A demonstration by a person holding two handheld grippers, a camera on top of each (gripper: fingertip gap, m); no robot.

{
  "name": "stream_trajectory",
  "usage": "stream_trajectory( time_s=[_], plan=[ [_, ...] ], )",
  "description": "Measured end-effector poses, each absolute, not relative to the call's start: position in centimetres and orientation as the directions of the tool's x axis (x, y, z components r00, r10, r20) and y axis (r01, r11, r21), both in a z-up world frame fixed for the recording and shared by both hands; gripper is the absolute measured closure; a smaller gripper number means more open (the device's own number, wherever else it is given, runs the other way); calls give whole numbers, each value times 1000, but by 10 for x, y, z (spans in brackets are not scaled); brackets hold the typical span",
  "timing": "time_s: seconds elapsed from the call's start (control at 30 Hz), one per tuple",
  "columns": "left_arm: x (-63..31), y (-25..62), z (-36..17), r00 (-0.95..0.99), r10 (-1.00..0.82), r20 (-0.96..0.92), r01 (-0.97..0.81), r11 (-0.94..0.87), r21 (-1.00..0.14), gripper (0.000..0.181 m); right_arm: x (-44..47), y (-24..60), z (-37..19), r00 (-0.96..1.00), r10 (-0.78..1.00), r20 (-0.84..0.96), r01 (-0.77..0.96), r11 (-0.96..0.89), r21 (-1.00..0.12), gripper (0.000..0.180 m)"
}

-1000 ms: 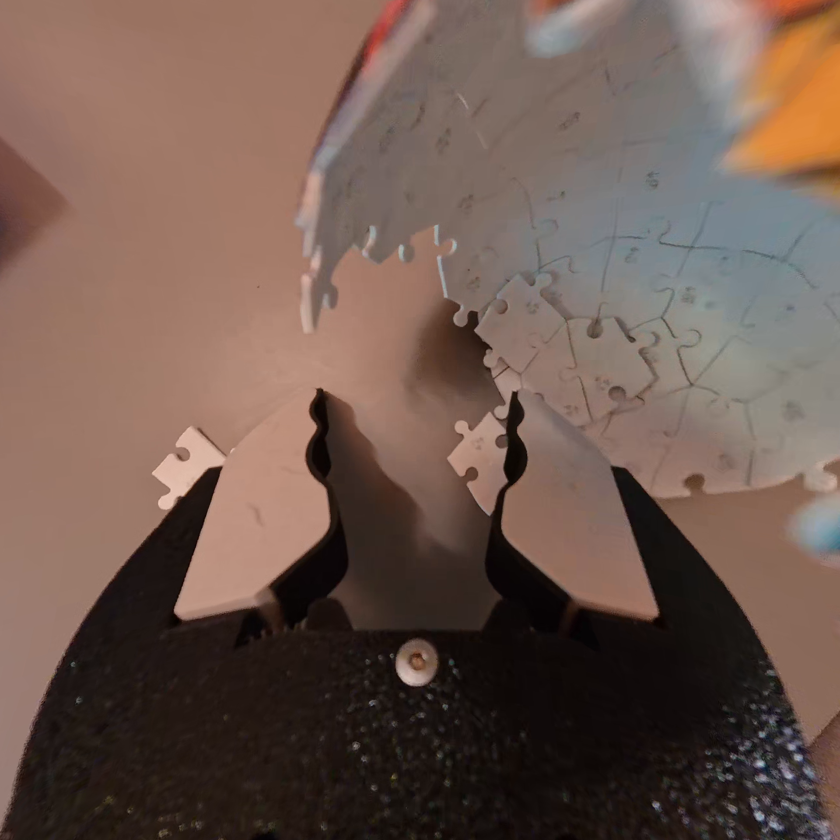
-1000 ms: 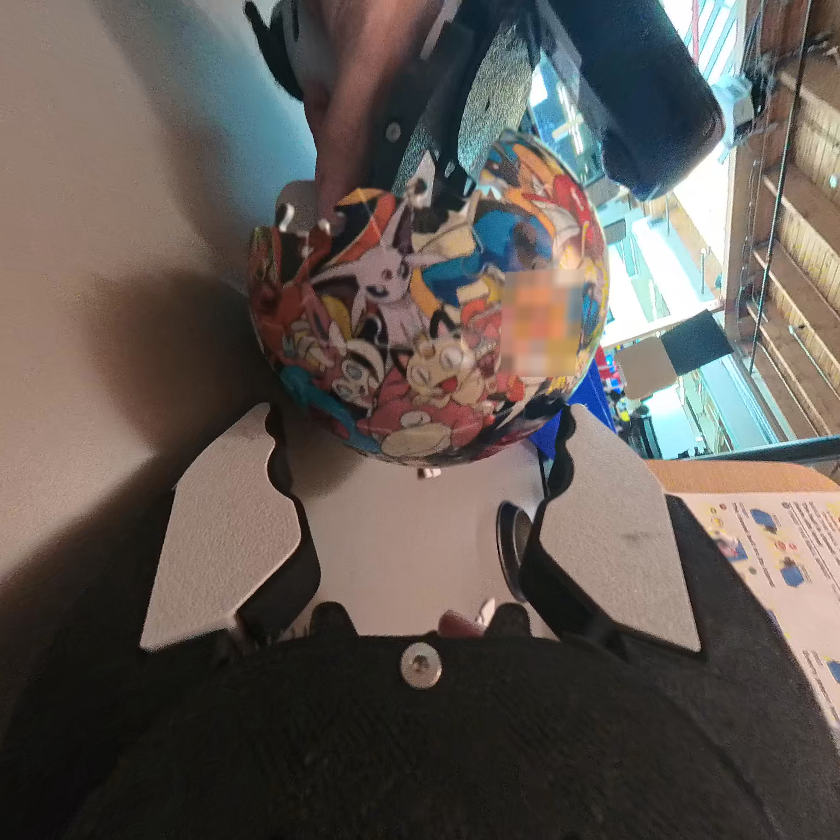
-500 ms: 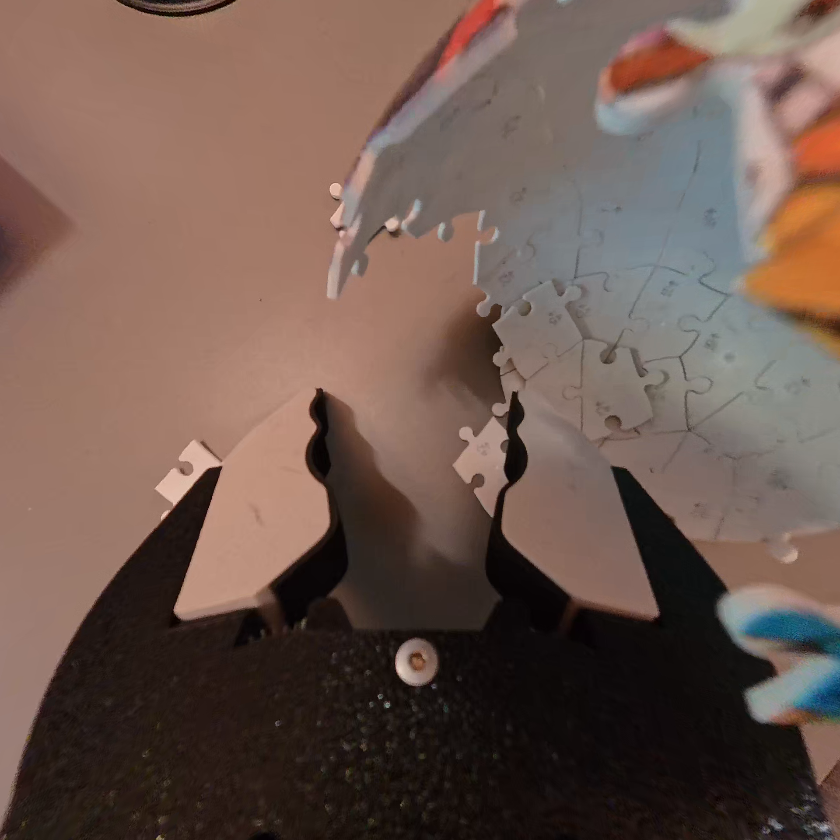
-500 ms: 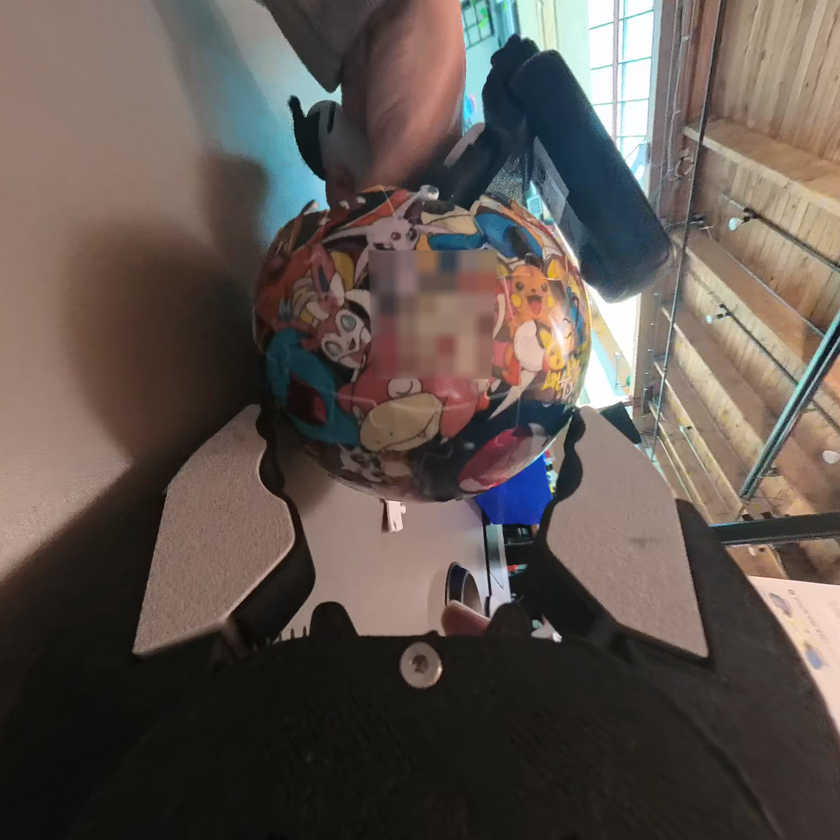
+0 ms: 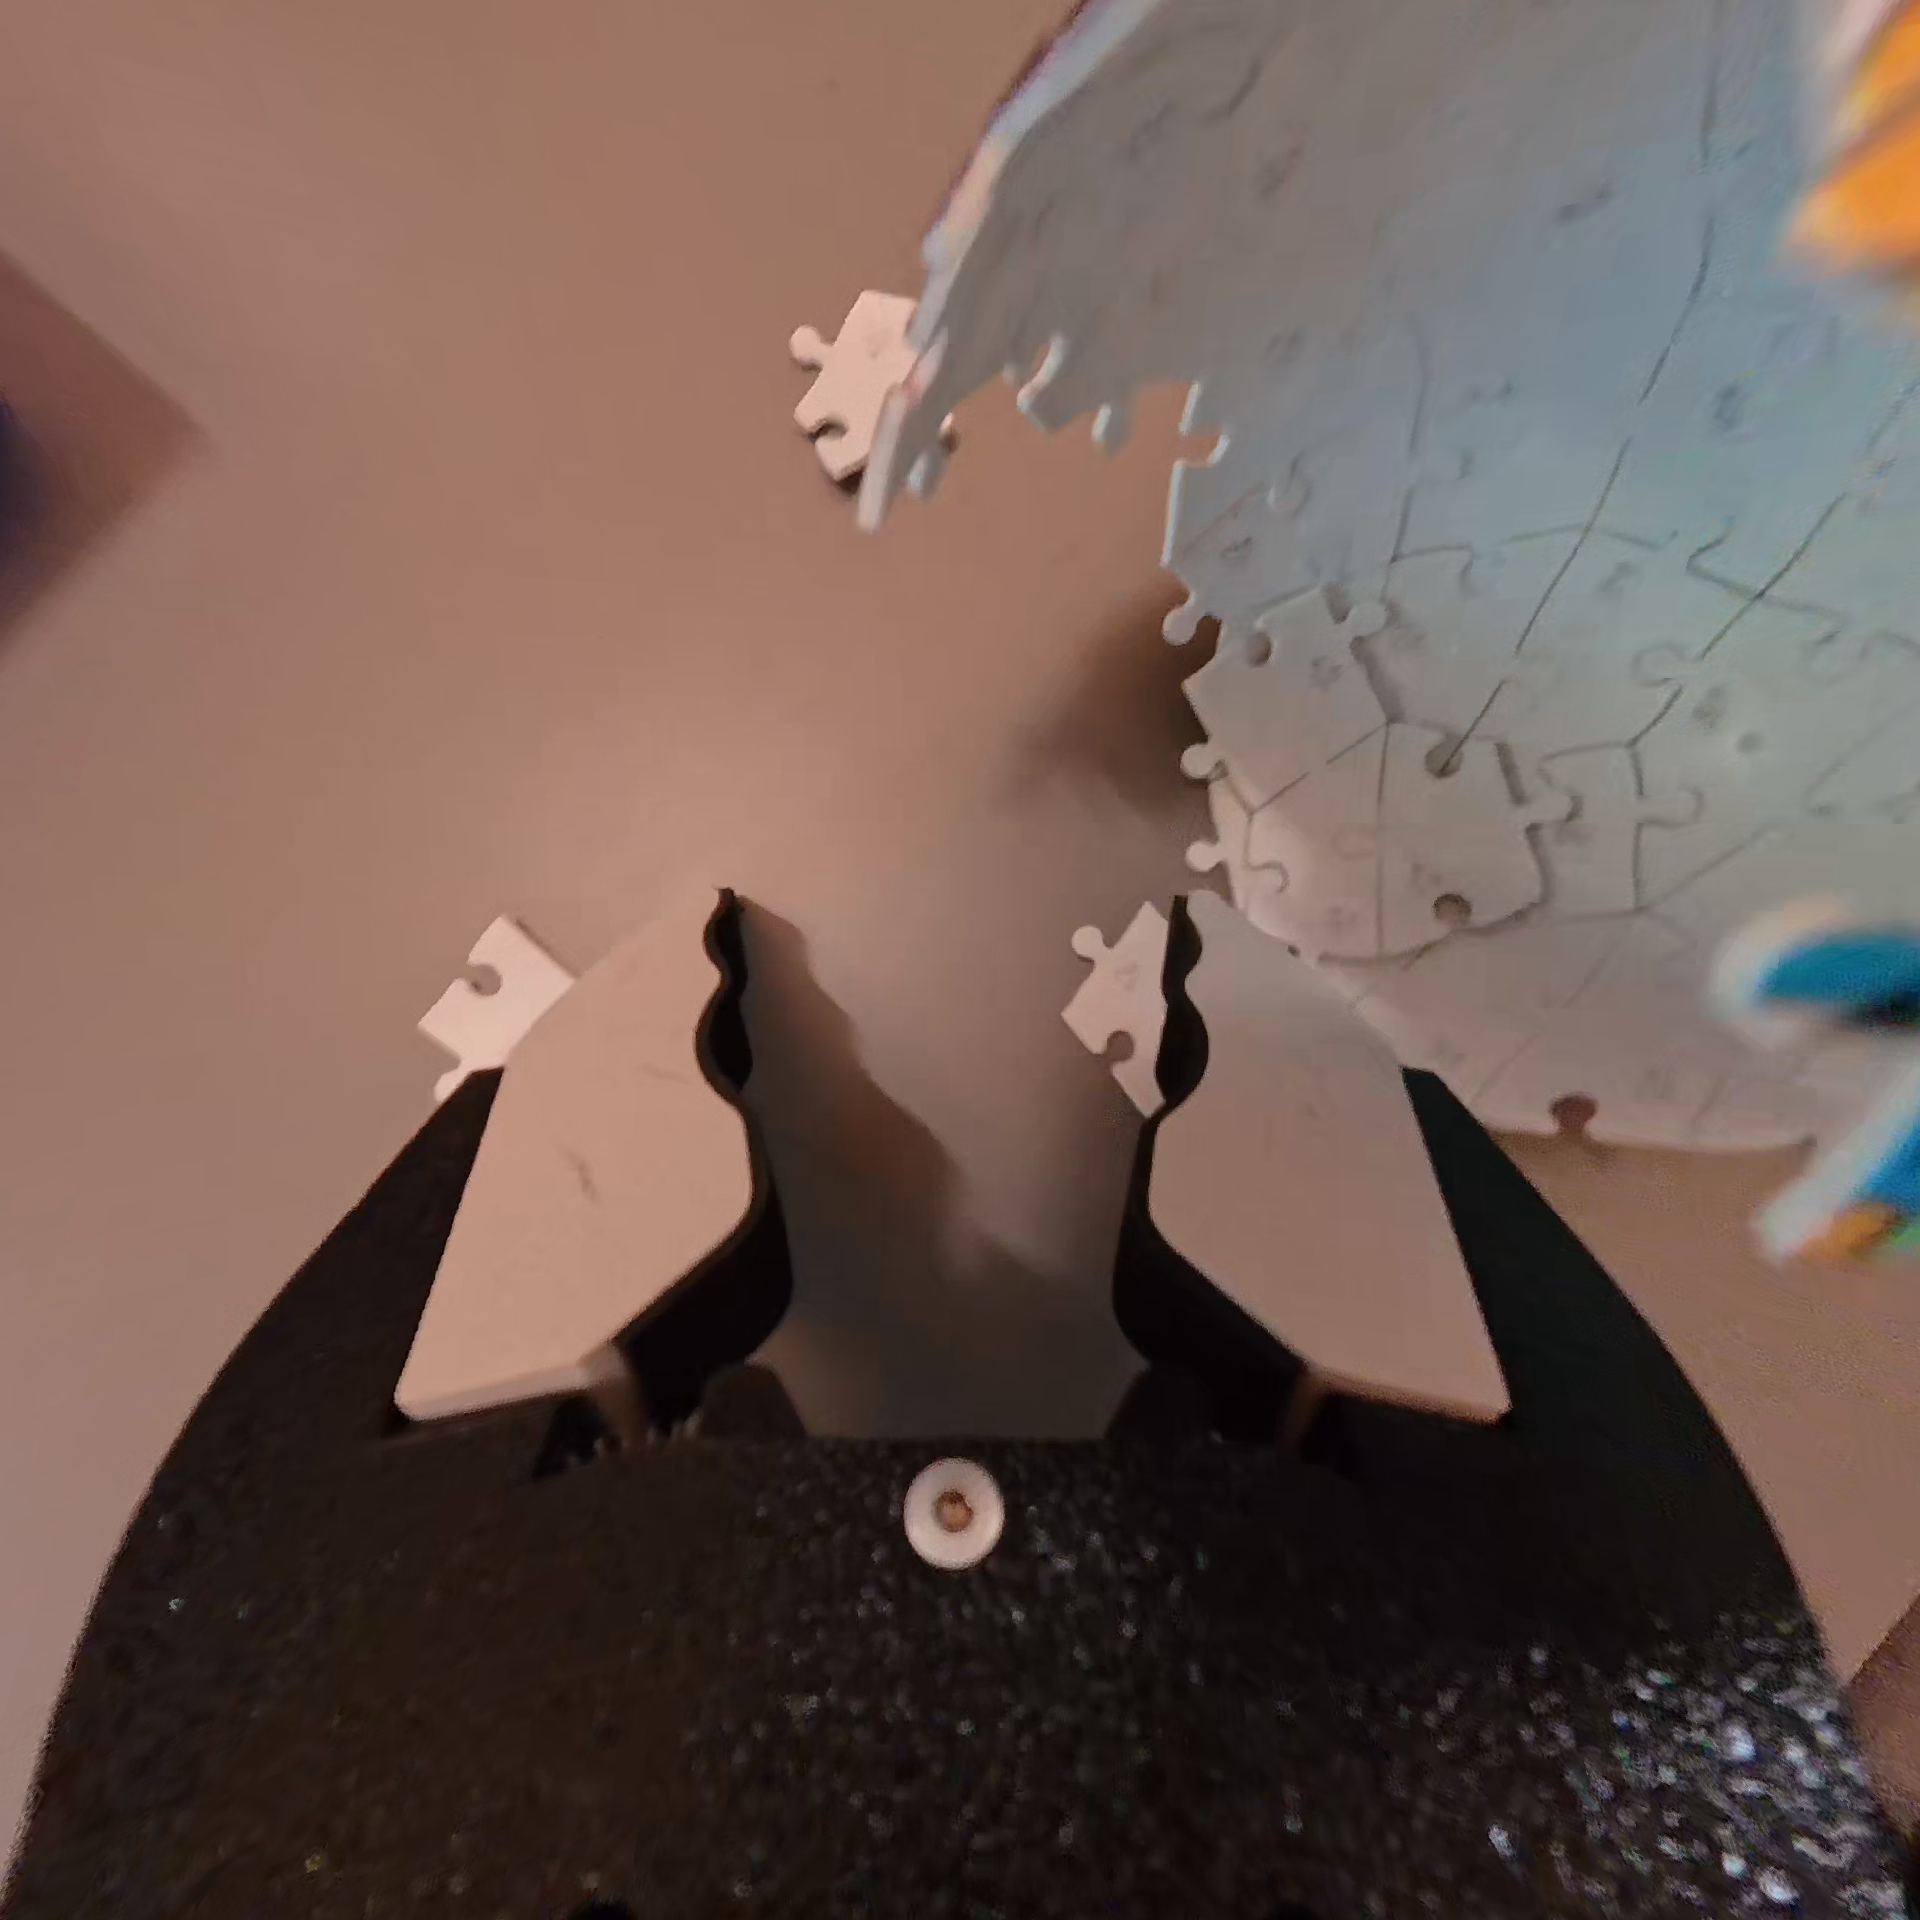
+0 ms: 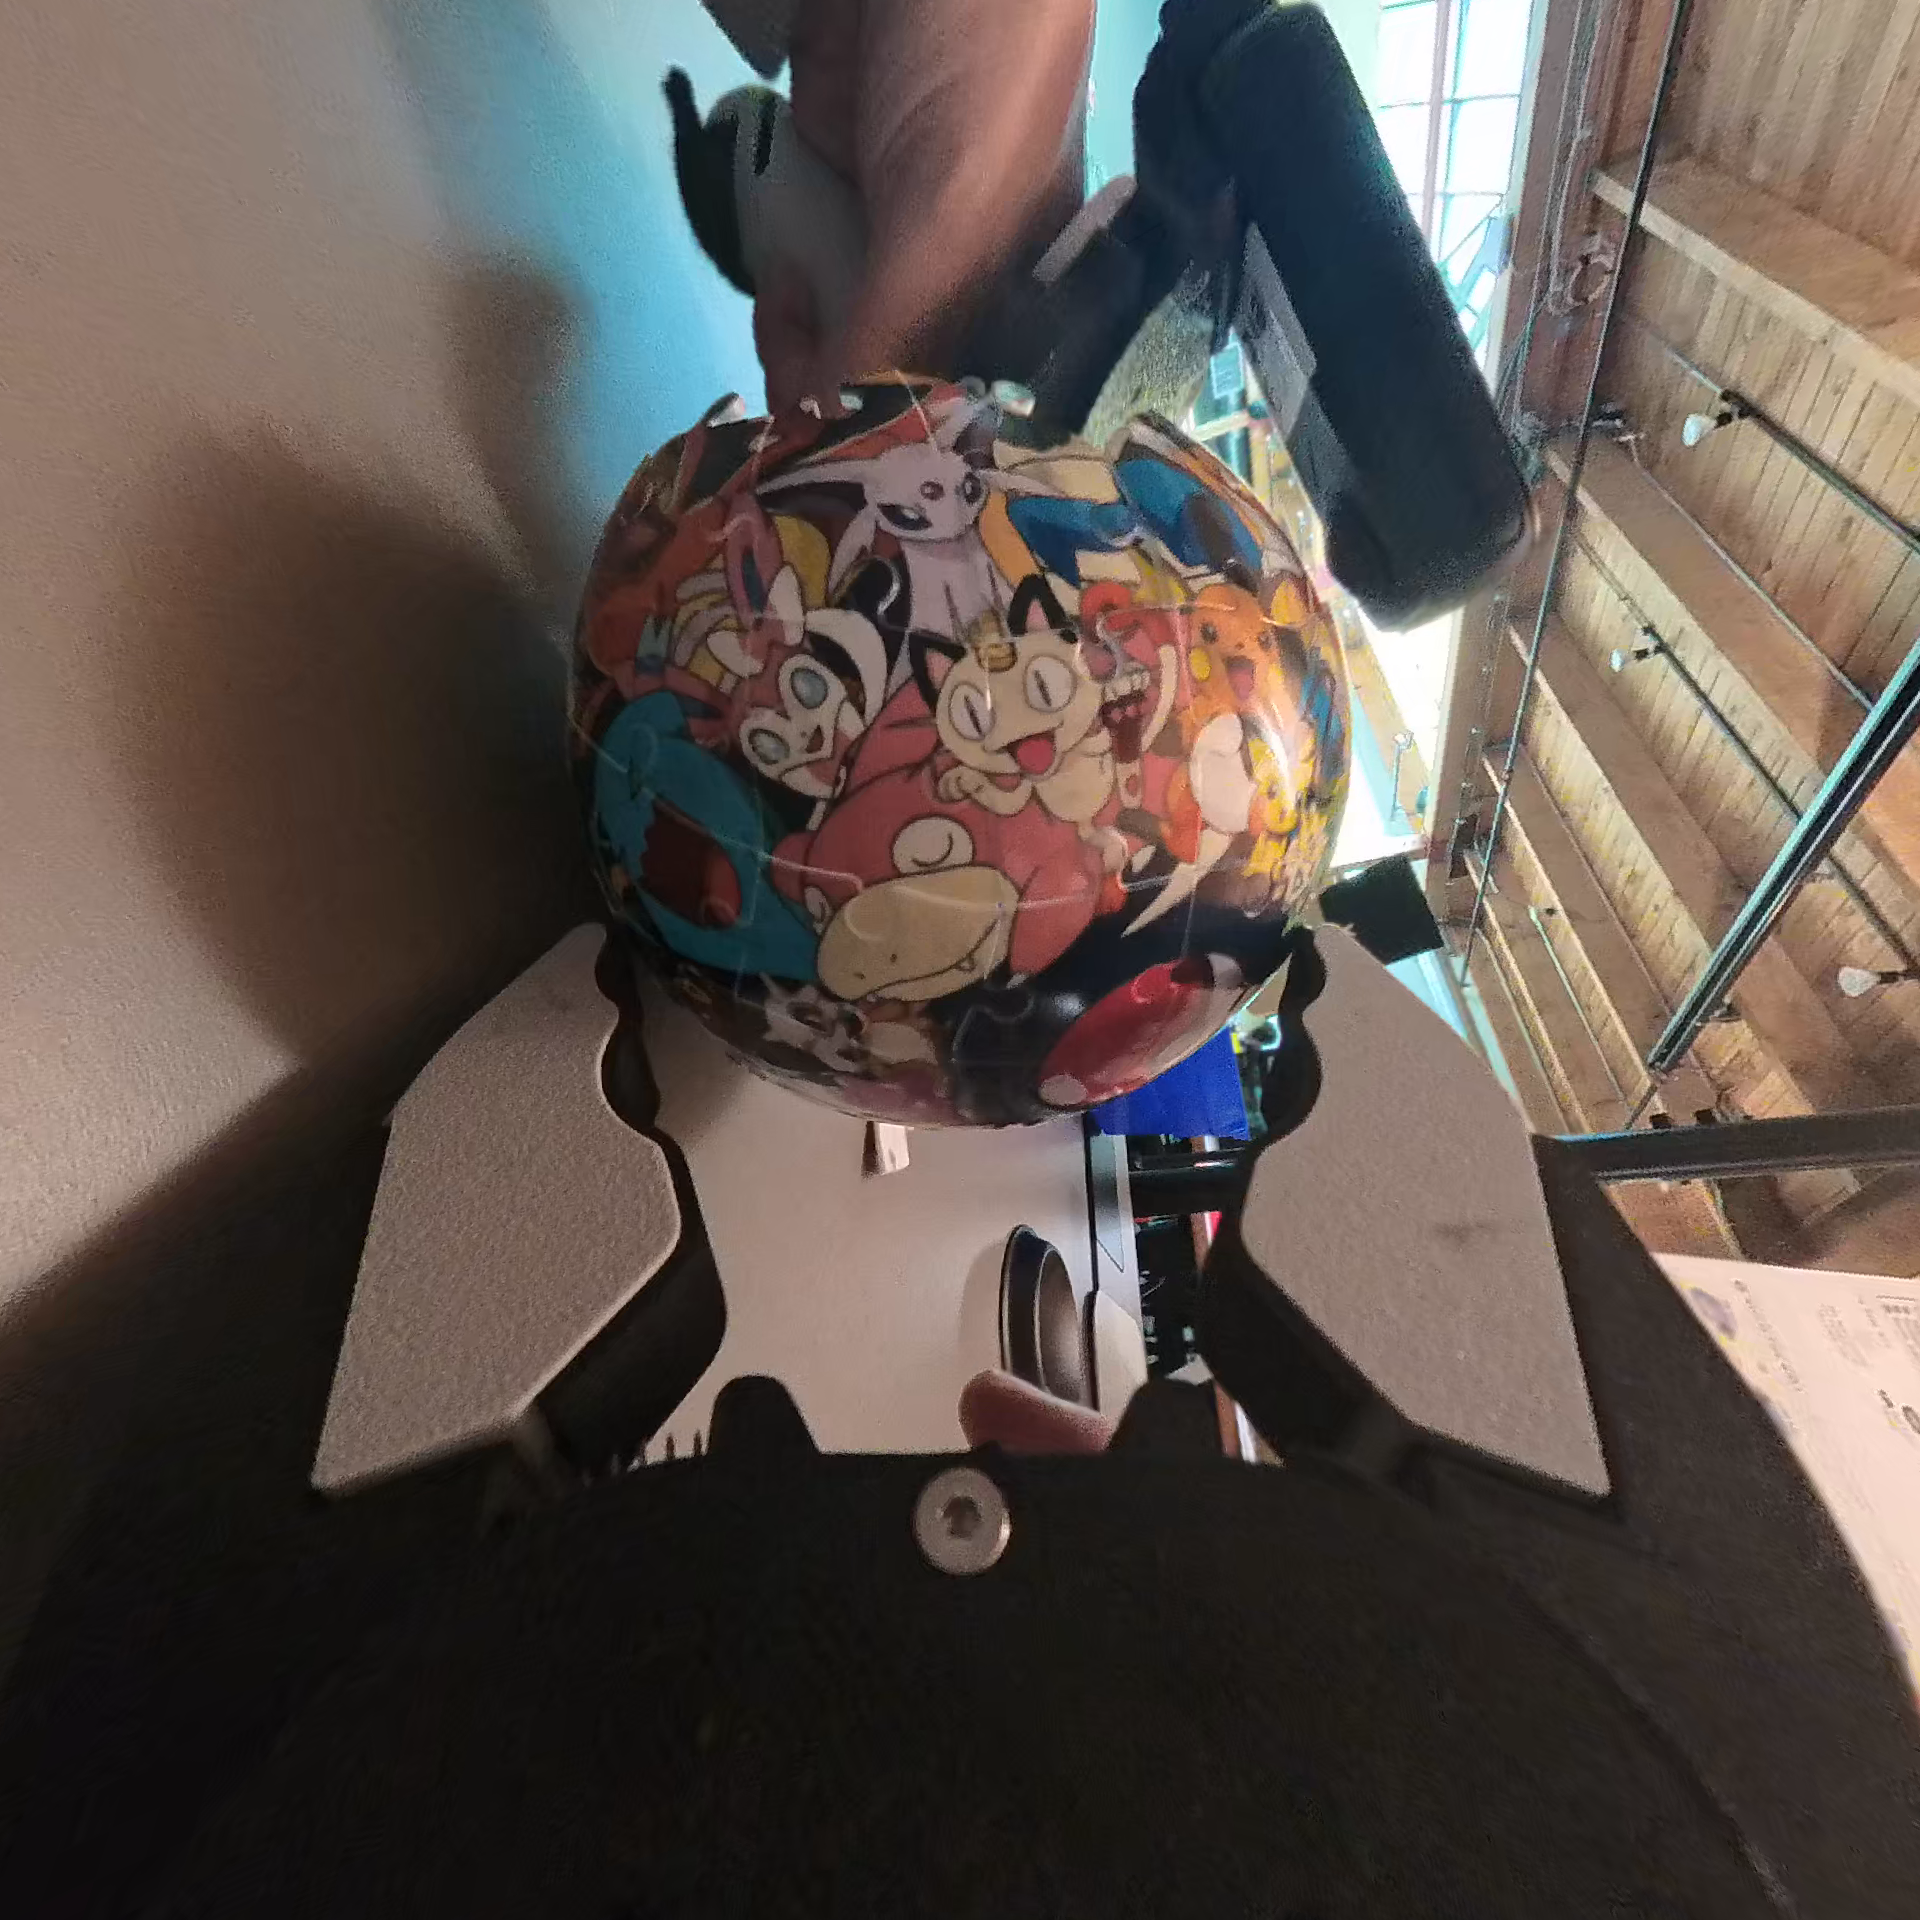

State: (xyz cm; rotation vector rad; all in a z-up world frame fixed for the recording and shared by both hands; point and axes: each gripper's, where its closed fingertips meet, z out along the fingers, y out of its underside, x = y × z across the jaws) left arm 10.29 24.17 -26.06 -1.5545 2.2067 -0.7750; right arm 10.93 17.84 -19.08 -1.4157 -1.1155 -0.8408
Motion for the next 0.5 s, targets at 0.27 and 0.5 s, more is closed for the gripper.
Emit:
stream_trajectory(
  time_s=[0.27,0.5],
  plan=[
    [94,242,-254,-415,-910,20,-716,312,-625,125,117,175,-193,327,191,926,942,9,-334,65],
    [77,194,-247,-604,-773,195,-668,357,-652,149,118,171,-195,352,196,915,934,-3,-358,66]
  ],
)
